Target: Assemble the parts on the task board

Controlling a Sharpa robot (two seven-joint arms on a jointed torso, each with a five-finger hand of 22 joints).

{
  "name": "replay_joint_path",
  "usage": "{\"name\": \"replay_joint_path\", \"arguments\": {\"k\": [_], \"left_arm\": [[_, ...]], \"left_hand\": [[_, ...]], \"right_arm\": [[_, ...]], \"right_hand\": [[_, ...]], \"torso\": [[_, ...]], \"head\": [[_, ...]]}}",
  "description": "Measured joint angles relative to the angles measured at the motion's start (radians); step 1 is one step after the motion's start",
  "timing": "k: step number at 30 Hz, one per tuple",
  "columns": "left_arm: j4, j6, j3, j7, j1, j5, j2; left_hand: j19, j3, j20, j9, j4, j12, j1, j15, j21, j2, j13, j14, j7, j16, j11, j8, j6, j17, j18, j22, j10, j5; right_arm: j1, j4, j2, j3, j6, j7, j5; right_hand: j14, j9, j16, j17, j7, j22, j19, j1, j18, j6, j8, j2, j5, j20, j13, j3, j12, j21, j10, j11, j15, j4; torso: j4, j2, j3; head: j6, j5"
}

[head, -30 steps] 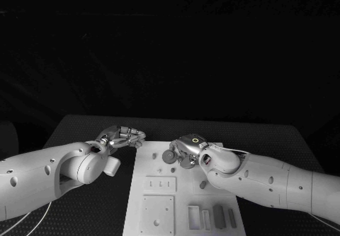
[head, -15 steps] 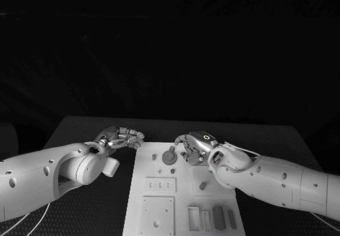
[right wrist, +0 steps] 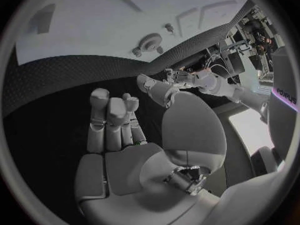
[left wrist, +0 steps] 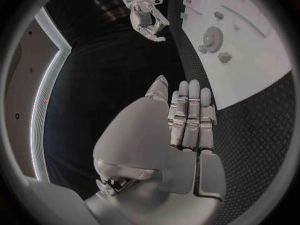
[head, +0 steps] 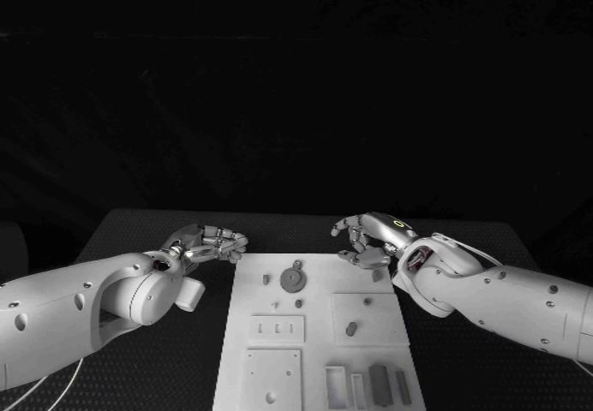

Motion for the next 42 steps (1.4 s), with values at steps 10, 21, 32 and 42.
{"name": "replay_joint_path", "arguments": {"k": [10, 21, 32, 42], "left_arm": [[-0.018, 0.001, 0.0, 0.002, 0.0, 0.0, 0.01], [-0.02, 0.003, 0.0, 0.002, -0.001, 0.0, 0.012], [-0.025, 0.007, 0.0, 0.003, -0.008, 0.0, 0.012], [-0.026, 0.009, 0.0, 0.003, -0.008, 0.0, 0.011]], "left_hand": [[0.0, 0.0, 0.0, 0.001, 0.0, 0.0, 0.0, 0.0, 0.004, 0.0, 0.001, 0.0, 0.0, 0.0, -0.004, 0.0, 0.0, 0.001, 0.0, 0.0, 0.004, 0.0], [0.0, 0.0, 0.0, 0.002, 0.0, 0.0, 0.0, 0.0, 0.004, 0.0, 0.001, 0.0, 0.0, 0.0, -0.004, 0.0, 0.0, 0.002, 0.0, 0.0, 0.004, 0.0], [0.0, 0.0, 0.0, 0.002, 0.0, 0.0, 0.0, 0.0, 0.004, 0.0, 0.002, 0.0, 0.0, 0.0, -0.004, 0.0, 0.0, 0.002, 0.0, 0.0, 0.004, 0.0], [0.0, 0.0, 0.0, 0.002, 0.0, 0.0, 0.0, 0.0, 0.004, 0.0, 0.002, 0.0, 0.0, 0.0, -0.004, 0.0, 0.0, 0.002, 0.0, -0.001, 0.004, 0.0]], "right_arm": [[0.001, -0.056, -0.064, 0.001, 0.11, 0.061, 0.079], [-0.025, -0.153, -0.089, 0.0, 0.188, 0.078, 0.1], [-0.065, -0.189, -0.07, -0.002, 0.208, 0.09, 0.11], [-0.086, -0.2, -0.052, -0.002, 0.217, 0.096, 0.111]], "right_hand": [[-0.003, -0.009, -0.008, 0.011, 0.0, 0.0, -0.007, -0.003, 0.0, 0.0, 0.0, 0.003, 0.002, 0.007, 0.0, -0.07, 0.004, -0.006, 0.001, 0.002, 0.003, -0.012], [-0.011, -0.021, -0.015, 0.02, 0.002, 0.0, -0.024, 0.001, 0.001, -0.002, -0.005, 0.007, 0.004, 0.016, -0.001, -0.132, 0.004, -0.01, -0.003, -0.002, 0.01, -0.028], [-0.015, -0.028, -0.023, 0.026, 0.002, 0.001, -0.031, 0.016, 0.002, -0.002, -0.009, 0.021, 0.039, 0.016, -0.003, -0.156, 0.004, -0.01, -0.004, -0.002, 0.007, -0.049], [-0.015, -0.031, -0.023, 0.027, 0.004, 0.001, -0.034, 0.02, 0.003, -0.004, -0.009, 0.025, 0.044, 0.02, -0.003, -0.163, 0.004, -0.014, -0.005, -0.003, 0.007, -0.055]], "torso": [[-0.0143, -0.007, 0.0118], [-0.0202, -0.009, 0.0178], [-0.0189, -0.009, 0.019], [-0.0194, -0.009, 0.0168]], "head": [[0.005, -0.011], [0.002, -0.013], [-0.006, -0.014], [-0.012, -0.016]]}}
